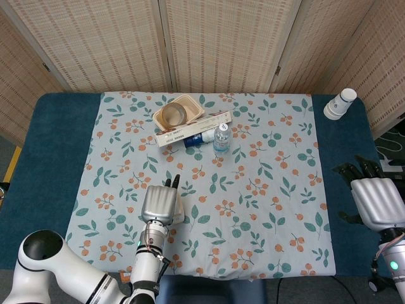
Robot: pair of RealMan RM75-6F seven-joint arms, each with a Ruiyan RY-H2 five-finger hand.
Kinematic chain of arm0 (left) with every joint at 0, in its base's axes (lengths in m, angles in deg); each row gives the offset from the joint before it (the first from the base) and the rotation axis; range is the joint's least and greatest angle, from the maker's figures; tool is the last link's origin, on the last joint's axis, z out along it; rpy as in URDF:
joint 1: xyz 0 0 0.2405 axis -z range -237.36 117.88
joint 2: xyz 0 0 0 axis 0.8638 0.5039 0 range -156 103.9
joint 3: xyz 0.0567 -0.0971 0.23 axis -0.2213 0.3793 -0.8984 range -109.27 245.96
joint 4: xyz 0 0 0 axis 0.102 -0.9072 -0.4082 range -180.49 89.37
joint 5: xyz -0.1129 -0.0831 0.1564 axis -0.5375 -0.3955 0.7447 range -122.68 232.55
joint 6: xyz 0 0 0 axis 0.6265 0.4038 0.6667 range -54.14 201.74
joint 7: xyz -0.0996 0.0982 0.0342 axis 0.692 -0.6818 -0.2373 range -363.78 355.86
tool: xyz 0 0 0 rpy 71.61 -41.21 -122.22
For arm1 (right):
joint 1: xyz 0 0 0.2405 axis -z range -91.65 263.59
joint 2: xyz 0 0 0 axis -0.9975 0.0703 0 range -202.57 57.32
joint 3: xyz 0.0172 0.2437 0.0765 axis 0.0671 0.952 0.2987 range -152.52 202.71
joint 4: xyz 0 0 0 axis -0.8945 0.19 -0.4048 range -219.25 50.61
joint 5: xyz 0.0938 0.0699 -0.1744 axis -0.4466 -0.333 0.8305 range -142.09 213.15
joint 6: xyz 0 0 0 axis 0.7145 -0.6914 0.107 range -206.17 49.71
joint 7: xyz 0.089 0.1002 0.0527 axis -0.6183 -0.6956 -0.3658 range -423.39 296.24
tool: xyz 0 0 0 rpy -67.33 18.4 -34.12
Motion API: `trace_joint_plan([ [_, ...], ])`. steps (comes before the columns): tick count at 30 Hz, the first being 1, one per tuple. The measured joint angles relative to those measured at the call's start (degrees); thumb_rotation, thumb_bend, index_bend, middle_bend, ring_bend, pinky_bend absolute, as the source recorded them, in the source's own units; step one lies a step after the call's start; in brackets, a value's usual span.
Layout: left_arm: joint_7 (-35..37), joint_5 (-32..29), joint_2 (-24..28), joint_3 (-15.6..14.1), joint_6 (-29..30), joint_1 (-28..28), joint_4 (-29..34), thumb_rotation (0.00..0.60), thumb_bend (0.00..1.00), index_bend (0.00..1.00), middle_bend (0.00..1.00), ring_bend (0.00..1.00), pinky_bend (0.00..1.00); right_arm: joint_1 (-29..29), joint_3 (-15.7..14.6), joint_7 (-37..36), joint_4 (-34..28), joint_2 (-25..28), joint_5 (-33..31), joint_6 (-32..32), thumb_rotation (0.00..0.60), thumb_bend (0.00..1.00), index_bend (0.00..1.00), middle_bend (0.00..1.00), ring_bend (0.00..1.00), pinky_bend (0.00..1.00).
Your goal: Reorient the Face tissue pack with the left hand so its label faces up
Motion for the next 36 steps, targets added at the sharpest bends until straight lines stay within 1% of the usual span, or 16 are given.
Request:
trace_joint_plan([
  [6, 0.3, -0.3, 0.5, -0.1, -1.1, -1.1, 0.2, 0.600, 0.13, 0.05, 0.22, 0.97, 1.00, -0.1, 0.0, 0.5, 0.0, -0.3, -0.2, -0.2, 0.600, 0.07, 0.23, 0.19, 0.03, 0.09],
  [9, 0.5, 0.0, 0.7, -0.3, -1.6, -1.5, 0.2, 0.600, 0.15, 0.09, 0.26, 0.98, 1.00, -0.1, 0.0, 0.6, 0.0, -0.4, -0.3, -0.2, 0.600, 0.07, 0.23, 0.19, 0.03, 0.09],
  [13, 0.5, 1.1, 0.9, -1.2, -2.1, -1.7, 0.2, 0.600, 0.19, 0.19, 0.36, 0.99, 1.00, -0.2, 0.0, 0.7, 0.0, -0.4, -0.5, -0.2, 0.600, 0.07, 0.23, 0.19, 0.03, 0.09],
  [16, -0.2, 0.8, 1.0, -1.5, -2.2, -1.8, 0.2, 0.600, 0.21, 0.24, 0.41, 0.99, 1.00, -0.2, 0.0, 0.7, 0.0, -0.4, -0.5, -0.3, 0.600, 0.07, 0.23, 0.19, 0.03, 0.09],
  [20, -0.7, 1.1, 1.2, -1.8, -2.3, -1.9, 0.2, 0.600, 0.24, 0.29, 0.45, 0.99, 1.00, -0.3, 0.0, 0.8, 0.0, -0.4, -0.6, -0.2, 0.600, 0.07, 0.23, 0.19, 0.03, 0.09],
  [26, 0.5, 4.3, 2.4, -1.8, -2.8, -2.3, 0.5, 0.600, 0.26, 0.36, 0.51, 1.00, 1.00, -0.4, -0.1, 1.2, 0.0, -0.6, -1.1, 0.0, 0.600, 0.07, 0.23, 0.19, 0.03, 0.09],
  [32, 5.0, 10.0, 4.7, -1.9, -4.8, -3.8, 1.0, 0.600, 0.26, 0.40, 0.56, 1.00, 1.00, -0.7, 0.0, 1.8, 0.0, -0.9, -1.7, -0.1, 0.600, 0.07, 0.23, 0.19, 0.03, 0.09],
  [36, 11.0, 12.5, 6.3, -1.5, -7.7, -6.0, 1.3, 0.600, 0.26, 0.41, 0.57, 1.00, 1.00, -0.8, 0.0, 2.3, 0.0, -1.1, -2.2, -0.2, 0.600, 0.07, 0.23, 0.19, 0.03, 0.09],
])
